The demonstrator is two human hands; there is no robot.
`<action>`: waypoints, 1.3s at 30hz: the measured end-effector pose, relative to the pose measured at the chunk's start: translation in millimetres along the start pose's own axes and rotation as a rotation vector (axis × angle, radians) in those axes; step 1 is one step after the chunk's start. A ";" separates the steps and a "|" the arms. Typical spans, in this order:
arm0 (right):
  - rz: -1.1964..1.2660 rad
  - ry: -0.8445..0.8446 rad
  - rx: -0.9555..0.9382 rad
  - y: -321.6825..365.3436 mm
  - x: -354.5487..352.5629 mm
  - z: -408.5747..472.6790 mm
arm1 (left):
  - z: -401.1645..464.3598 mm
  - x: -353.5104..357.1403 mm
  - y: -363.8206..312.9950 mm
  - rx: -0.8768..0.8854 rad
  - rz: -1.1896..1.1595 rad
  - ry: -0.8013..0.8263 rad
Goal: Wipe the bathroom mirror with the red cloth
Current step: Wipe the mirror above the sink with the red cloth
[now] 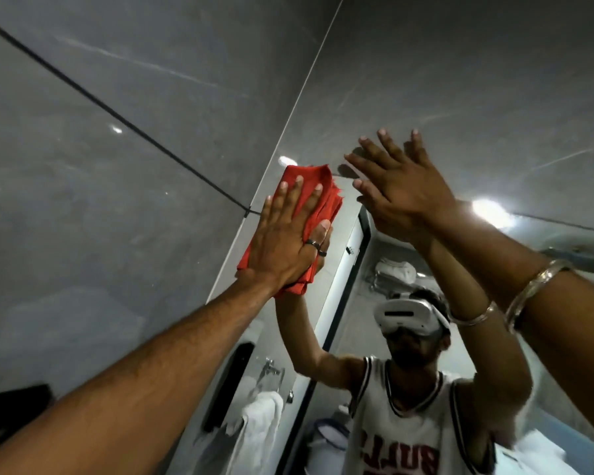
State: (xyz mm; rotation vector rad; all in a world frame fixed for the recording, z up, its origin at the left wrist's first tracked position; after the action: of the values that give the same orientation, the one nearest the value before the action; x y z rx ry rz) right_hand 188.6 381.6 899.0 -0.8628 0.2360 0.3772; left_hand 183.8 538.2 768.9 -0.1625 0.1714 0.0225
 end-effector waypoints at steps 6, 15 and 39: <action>-0.010 -0.016 -0.016 72.0 21.2 -61.7 | -75.7 8.0 5.1 -0.064 -0.003 0.052; 0.080 -0.035 0.044 131.1 60.4 -136.1 | -214.3 31.4 21.2 -0.128 0.064 0.123; 0.226 -0.094 -0.119 202.1 131.7 -341.5 | -458.2 96.4 -9.5 -0.505 -0.253 0.213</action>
State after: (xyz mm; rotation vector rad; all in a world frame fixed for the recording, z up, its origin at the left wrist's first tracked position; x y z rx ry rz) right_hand 207.4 266.2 497.6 -0.9354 0.2258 0.6462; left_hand 202.2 455.0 308.4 -0.6912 0.3554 -0.2056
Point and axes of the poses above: each hand's wrist, its own z-axis towards the middle knuckle, its own x-axis out of the palm, y = z × x, the point moved 7 cm from there along z, towards the middle knuckle, and after that the axes turned 5 degrees about y, right-handed, at the moved point
